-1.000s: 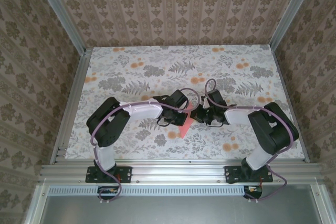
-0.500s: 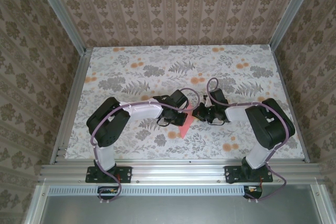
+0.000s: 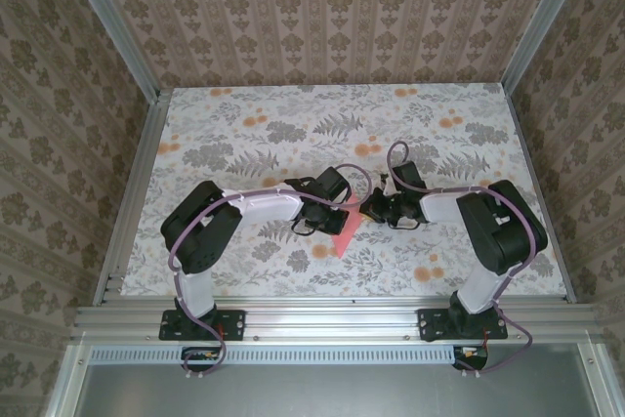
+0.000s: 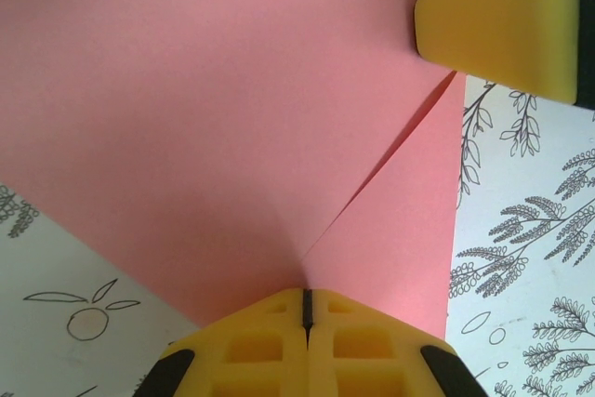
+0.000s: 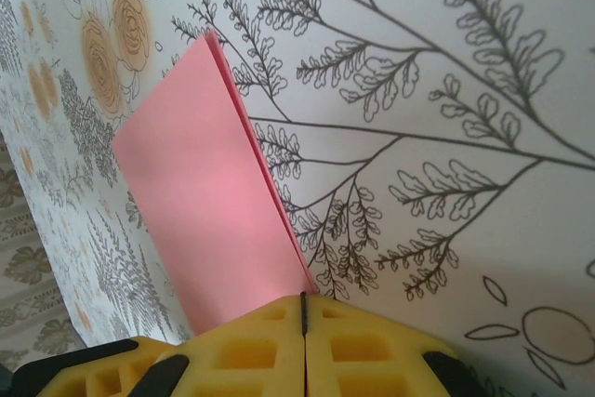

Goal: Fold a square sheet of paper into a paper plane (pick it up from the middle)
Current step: Third fold the triangle at the center of the table.

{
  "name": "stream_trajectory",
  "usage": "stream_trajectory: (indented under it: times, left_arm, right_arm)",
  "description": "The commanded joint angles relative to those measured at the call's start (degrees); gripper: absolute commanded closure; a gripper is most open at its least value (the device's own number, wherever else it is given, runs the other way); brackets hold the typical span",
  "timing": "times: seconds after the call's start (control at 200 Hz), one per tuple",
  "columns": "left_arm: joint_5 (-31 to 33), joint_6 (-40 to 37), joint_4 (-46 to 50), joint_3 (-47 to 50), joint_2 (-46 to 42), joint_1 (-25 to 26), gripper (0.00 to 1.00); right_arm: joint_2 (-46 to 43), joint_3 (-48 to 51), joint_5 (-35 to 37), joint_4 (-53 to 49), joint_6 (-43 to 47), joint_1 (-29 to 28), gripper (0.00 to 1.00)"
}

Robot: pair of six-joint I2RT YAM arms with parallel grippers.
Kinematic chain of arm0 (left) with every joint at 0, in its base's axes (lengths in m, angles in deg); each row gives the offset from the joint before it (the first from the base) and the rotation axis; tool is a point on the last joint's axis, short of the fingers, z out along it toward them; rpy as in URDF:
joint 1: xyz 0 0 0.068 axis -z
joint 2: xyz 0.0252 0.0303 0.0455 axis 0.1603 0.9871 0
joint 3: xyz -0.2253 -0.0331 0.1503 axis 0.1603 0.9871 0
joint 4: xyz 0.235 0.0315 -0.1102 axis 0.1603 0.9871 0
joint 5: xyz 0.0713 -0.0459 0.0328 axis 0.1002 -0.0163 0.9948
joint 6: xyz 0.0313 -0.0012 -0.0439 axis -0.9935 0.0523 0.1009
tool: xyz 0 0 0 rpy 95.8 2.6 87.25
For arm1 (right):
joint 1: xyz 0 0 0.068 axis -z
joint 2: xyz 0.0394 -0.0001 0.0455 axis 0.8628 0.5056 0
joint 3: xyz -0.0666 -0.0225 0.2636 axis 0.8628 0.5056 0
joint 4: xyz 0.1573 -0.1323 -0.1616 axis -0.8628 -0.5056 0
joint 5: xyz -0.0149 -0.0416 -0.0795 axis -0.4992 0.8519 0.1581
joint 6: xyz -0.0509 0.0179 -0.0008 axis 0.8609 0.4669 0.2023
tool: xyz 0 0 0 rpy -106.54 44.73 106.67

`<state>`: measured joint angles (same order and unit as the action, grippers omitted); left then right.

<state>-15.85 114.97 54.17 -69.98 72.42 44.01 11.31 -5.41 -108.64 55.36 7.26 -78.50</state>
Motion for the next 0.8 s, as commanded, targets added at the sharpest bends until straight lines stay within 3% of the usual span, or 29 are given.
stream_trajectory:
  times: [0.0, 0.225, 0.39, 0.56, 0.795]
  left_arm:
    - [0.15, -1.7, 2.49, -1.29, 0.12, 0.46, 0.98]
    - [1.74, -1.59, 3.81, -2.64, -4.52, 0.32, 0.89]
    - [2.86, -0.45, 3.6, -2.64, -10.37, -0.2, 0.82]
    - [2.13, 2.39, 1.59, 1.17, -12.8, -0.41, 0.84]
    - [-3.27, 2.85, -1.48, 2.21, -10.73, 0.11, 0.9]
  right_arm:
    - [0.46, 1.37, 0.32, 0.3, -0.34, 0.28, 0.92]
    - [-9.22, 0.22, 1.3, -7.76, 2.57, 0.3, 0.87]
    - [-15.63, -1.65, 4.5, -18.06, 8.68, 0.33, 0.73]
    - [-17.59, -1.76, 4.94, -21.81, 11.31, 0.49, 0.65]
    - [-13.19, -1.88, 0.27, -18.86, 11.05, 0.37, 0.64]
